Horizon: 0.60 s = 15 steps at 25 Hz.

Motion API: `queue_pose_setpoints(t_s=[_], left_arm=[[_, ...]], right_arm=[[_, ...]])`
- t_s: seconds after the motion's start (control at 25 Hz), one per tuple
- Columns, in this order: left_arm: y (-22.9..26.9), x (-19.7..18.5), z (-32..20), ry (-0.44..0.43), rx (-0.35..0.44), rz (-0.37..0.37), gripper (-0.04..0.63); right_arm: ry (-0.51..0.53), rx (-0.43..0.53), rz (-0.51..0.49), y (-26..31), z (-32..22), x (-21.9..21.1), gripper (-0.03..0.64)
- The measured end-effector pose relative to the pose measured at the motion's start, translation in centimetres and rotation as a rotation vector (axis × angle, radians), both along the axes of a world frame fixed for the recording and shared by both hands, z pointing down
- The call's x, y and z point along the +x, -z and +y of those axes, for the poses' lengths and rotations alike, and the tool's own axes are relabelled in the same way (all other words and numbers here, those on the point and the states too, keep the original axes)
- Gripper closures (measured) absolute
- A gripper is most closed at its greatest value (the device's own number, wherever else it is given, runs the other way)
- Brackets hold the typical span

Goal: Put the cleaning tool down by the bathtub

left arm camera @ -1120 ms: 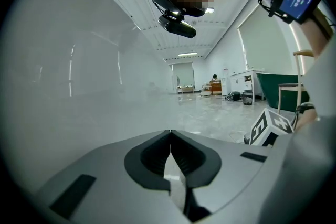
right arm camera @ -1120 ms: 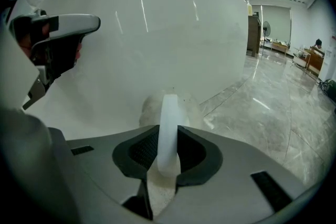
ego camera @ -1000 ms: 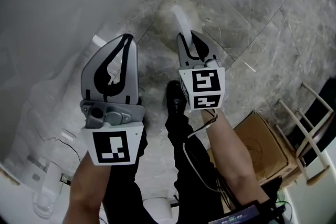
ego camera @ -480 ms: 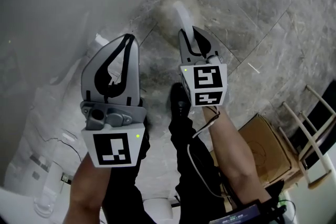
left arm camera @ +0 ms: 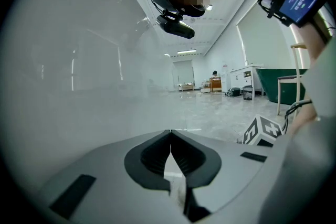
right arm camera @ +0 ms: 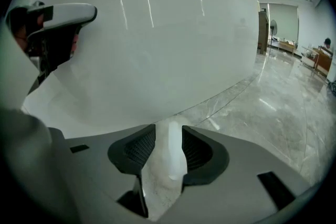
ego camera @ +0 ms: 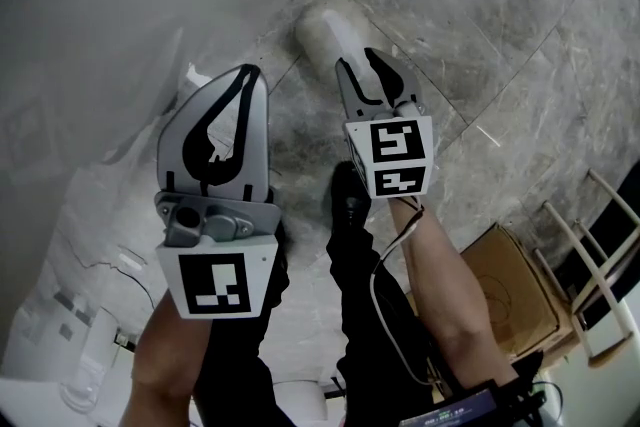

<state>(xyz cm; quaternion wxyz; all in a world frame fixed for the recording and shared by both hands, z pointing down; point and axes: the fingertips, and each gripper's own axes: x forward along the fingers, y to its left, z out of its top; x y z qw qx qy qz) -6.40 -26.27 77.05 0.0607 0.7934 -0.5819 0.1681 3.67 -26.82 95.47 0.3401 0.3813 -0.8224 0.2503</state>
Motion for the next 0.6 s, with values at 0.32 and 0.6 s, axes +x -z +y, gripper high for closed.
queue_pose_setpoints(t_s=[0.32, 0.6], left_arm=[[1.1, 0.7, 0.3, -0.011, 0.01, 0.001, 0.577], [5.7, 1.4, 0.8, -0.019, 0.024, 0.016, 0.577]], right_arm=[[-0.017, 0.018, -0.011, 1.8, 0.1, 0.3, 0.453], [-0.063, 0.111, -0.016, 8.6, -0.7, 1.1, 0.504]])
